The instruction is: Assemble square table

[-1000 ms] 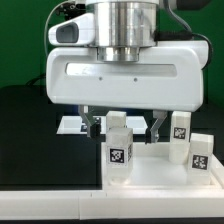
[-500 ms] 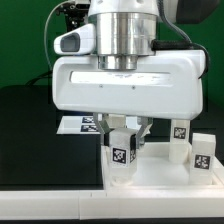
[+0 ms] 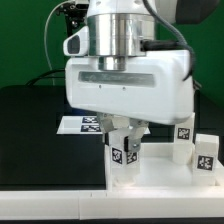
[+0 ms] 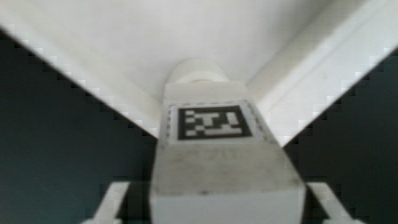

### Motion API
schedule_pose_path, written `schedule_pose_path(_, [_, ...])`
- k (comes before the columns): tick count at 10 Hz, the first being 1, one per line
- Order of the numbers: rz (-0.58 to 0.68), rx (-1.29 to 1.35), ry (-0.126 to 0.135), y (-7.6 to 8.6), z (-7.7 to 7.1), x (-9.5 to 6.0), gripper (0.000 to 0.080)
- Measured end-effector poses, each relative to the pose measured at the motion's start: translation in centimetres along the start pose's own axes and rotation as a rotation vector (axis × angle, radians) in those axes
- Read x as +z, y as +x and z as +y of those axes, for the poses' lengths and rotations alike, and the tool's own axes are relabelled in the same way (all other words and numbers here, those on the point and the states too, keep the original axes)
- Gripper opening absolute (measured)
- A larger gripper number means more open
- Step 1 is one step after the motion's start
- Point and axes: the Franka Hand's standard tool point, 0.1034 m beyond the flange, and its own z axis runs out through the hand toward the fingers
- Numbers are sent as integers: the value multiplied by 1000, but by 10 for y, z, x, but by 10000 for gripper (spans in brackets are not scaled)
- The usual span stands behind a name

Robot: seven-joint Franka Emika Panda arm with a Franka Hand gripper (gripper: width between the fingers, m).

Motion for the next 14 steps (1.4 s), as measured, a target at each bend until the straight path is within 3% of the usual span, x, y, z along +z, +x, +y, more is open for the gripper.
schedule_pose_path(2, [-19, 317, -8, -3, 2, 0, 285])
schedule_pose_path(4, [-53, 590, 25, -4, 5, 1, 286])
schedule_pose_path(6, [-53, 591, 34, -5, 5, 1, 301])
schedule_pose_path(7, [-49, 536, 35, -6, 4, 1, 301])
schedule_pose_path(9, [-24, 154, 31, -18, -5, 0, 609])
schedule_pose_path(10, [-28, -40, 30, -25, -5, 3, 609])
schedule_pose_path(14, [-29, -280, 31, -24, -2, 4, 648])
